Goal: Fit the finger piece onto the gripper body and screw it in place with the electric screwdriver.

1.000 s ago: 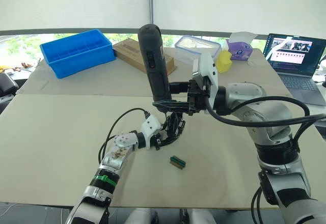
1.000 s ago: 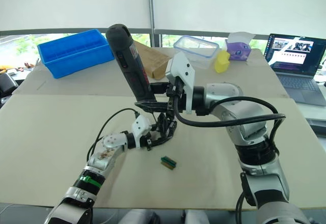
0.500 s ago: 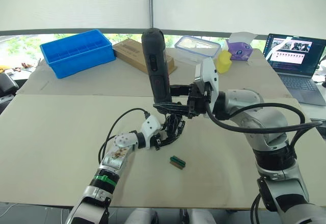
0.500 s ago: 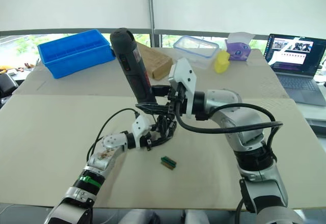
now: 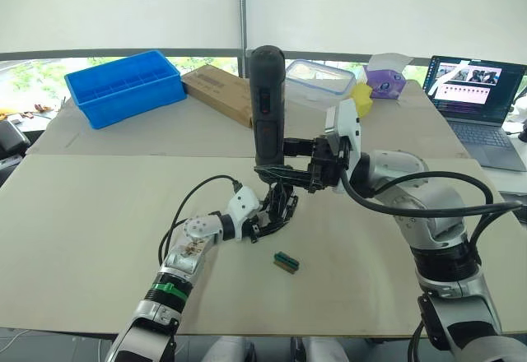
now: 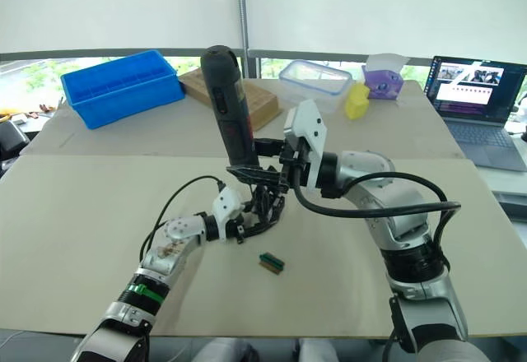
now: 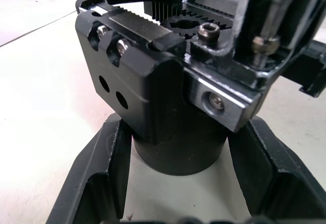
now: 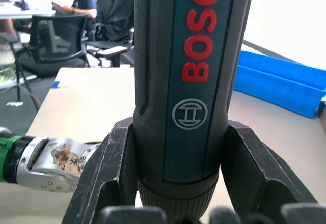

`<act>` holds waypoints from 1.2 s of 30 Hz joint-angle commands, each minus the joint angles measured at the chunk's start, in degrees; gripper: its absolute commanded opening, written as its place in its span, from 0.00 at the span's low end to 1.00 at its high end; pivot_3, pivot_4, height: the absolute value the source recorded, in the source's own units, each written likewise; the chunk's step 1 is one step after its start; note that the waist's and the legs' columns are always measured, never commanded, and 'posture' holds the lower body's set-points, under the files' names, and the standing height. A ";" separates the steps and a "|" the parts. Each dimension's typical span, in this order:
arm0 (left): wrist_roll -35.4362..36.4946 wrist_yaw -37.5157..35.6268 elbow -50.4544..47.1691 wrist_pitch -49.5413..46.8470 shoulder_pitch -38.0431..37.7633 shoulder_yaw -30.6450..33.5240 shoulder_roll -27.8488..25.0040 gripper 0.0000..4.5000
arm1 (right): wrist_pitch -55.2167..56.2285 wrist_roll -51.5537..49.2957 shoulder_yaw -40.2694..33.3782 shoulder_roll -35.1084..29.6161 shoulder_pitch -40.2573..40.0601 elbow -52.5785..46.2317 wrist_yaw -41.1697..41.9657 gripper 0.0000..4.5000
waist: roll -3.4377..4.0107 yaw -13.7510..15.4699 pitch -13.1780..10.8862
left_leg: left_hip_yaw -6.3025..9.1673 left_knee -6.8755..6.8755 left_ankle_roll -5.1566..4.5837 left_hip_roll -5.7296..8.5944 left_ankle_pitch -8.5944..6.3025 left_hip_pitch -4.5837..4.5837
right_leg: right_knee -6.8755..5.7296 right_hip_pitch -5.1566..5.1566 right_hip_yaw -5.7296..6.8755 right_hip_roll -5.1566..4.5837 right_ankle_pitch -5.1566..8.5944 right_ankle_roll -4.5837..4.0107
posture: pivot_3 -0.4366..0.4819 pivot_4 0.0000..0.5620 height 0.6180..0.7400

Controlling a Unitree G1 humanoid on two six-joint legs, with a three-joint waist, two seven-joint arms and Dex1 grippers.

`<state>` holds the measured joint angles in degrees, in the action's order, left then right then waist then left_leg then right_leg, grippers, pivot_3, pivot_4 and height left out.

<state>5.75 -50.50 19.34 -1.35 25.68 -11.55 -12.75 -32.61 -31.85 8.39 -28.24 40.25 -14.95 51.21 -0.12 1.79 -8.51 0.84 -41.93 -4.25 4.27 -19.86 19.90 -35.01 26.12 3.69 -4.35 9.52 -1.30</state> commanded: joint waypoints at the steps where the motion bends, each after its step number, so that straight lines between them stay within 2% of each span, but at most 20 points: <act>1: 0.57 -0.91 -1.25 1.40 0.94 -0.75 0.50 0.50 | -2.84 5.11 4.40 -2.66 -2.59 5.26 0.70 0.43 | -0.03 0.05 0.04 | 0.00 0.00 0.00 0.00 0.00 0.00 | 0.01 -0.01 0.00 0.00 0.00 0.00 | 0.48 0.27 1.00; 16: 0.59 -0.04 -0.70 1.19 2.11 -0.29 0.63 0.50 | 2.63 7.46 7.01 -1.12 -0.67 11.89 2.32 0.43 | -0.07 0.11 0.66 | 0.00 0.07 0.00 -0.01 0.00 -0.08 | 0.02 -0.05 -0.03 -0.01 0.00 0.00 | 0.48 0.27 1.00; 27: 0.73 0.56 -0.56 1.02 2.38 0.23 0.18 0.50 | 7.46 5.39 2.81 0.13 -6.44 9.60 1.60 0.43 | -0.16 0.15 1.13 | 0.01 0.10 0.00 -0.02 -0.01 -0.11 | 0.02 -0.07 -0.07 -0.01 0.00 0.00 | 0.48 0.27 1.00; 36: 0.83 0.46 -0.44 0.52 2.97 0.14 0.33 0.50 | 6.58 8.35 8.08 1.00 -3.06 12.27 3.88 0.43 | -0.14 -0.04 1.15 | 0.01 0.14 0.00 -0.02 -0.01 -0.14 | 0.02 -0.07 -0.08 -0.01 0.01 -0.01 | 0.48 0.27 1.00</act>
<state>5.57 -50.04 21.24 -1.52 26.26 -11.91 -12.97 -22.84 -29.79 11.87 -26.05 39.78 -8.46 55.00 -0.26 1.75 -7.37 0.85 -41.79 -4.25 4.26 -19.87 19.77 -34.99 26.05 3.62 -4.36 9.52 -1.31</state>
